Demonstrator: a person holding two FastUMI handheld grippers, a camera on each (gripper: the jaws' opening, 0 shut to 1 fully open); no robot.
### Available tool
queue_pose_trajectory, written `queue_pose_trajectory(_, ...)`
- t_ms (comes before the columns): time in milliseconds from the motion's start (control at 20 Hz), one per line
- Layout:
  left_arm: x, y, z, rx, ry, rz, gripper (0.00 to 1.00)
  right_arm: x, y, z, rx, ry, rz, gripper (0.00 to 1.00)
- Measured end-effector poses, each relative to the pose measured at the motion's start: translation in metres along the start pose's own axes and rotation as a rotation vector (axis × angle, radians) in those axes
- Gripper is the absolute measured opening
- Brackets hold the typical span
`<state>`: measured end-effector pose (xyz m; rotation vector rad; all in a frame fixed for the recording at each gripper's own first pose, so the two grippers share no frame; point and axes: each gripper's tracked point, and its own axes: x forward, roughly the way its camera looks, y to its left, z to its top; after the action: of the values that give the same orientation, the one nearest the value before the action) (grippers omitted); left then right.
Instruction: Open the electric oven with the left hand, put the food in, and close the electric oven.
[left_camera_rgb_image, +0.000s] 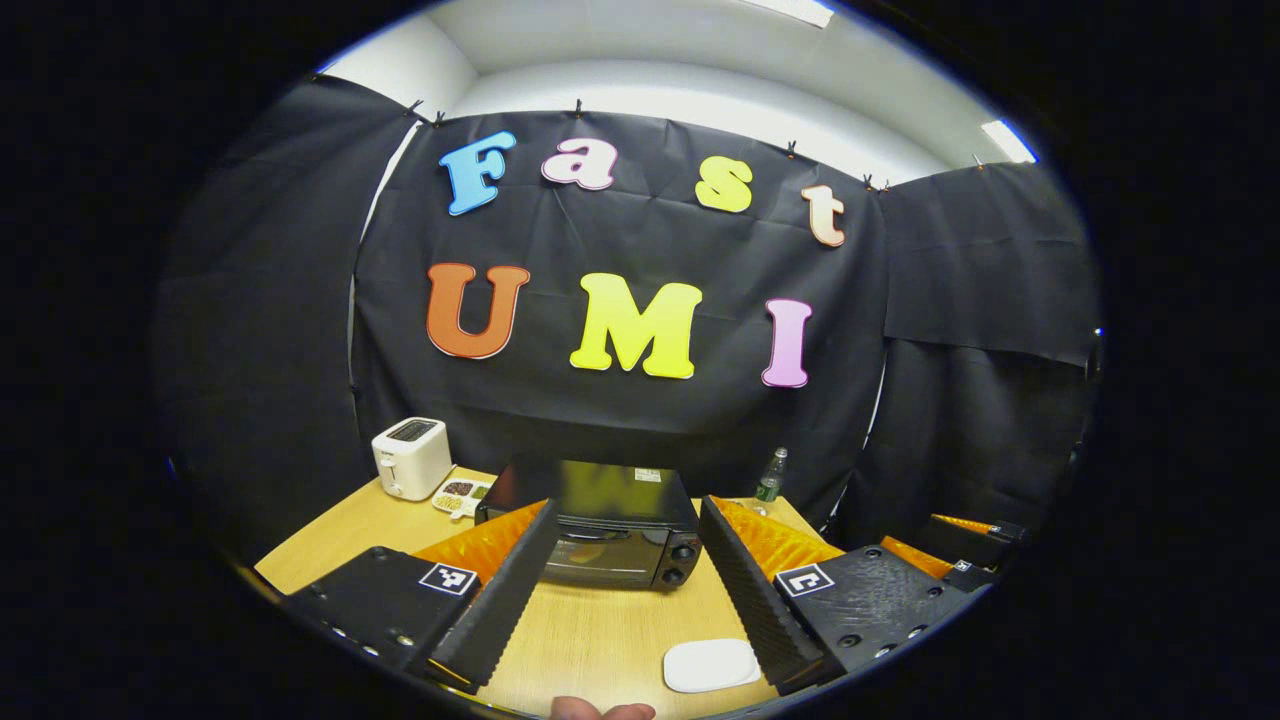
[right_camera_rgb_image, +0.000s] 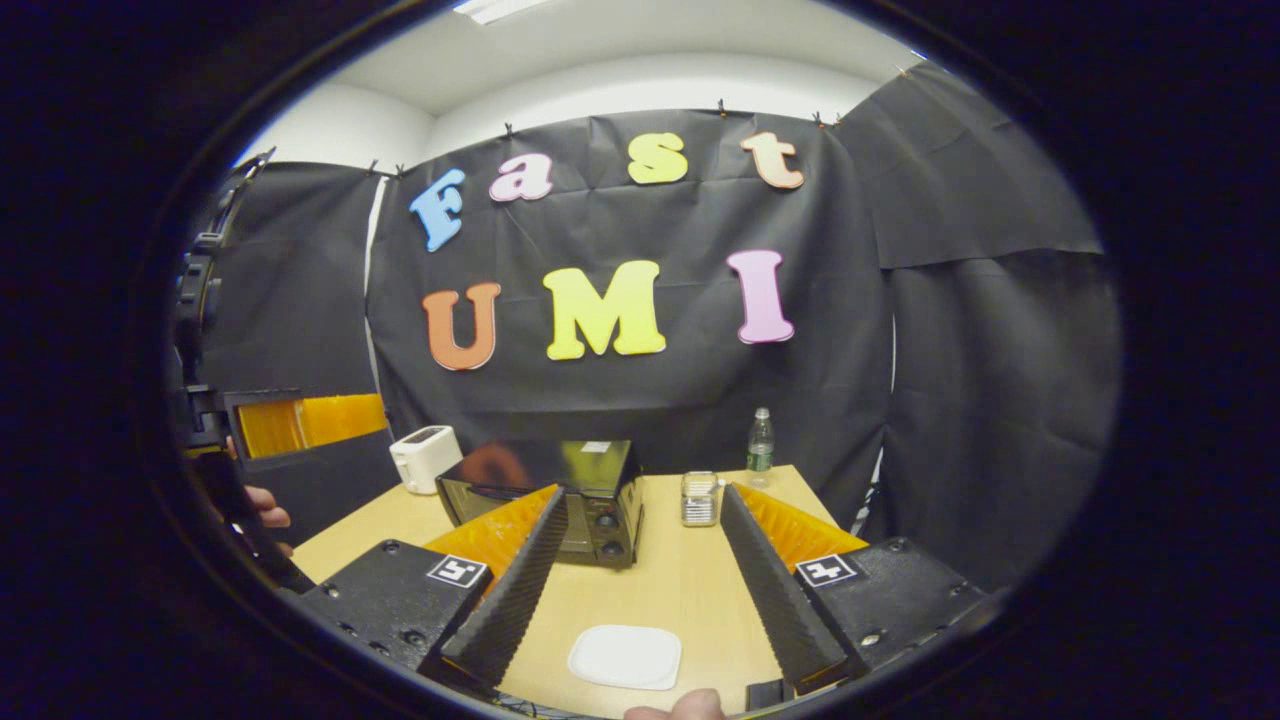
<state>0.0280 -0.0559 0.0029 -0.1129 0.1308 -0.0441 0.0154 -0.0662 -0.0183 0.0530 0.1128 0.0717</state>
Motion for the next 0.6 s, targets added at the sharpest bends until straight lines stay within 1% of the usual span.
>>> queue_pose_trajectory(200,-0.053,0.009,-0.009,-0.002,-0.003,0.009,0.93,-0.038,0.021,0.003,-0.007,-0.012,0.000,0.96)
queue_pose_trajectory(350,-0.093,0.024,-0.021,0.000,0.000,0.025,0.93,-0.071,0.041,0.006,-0.029,-0.027,0.000,0.96)
queue_pose_trajectory(600,-0.137,0.038,-0.034,0.015,-0.023,0.027,0.93,-0.121,0.067,-0.005,-0.027,-0.049,-0.009,0.96)
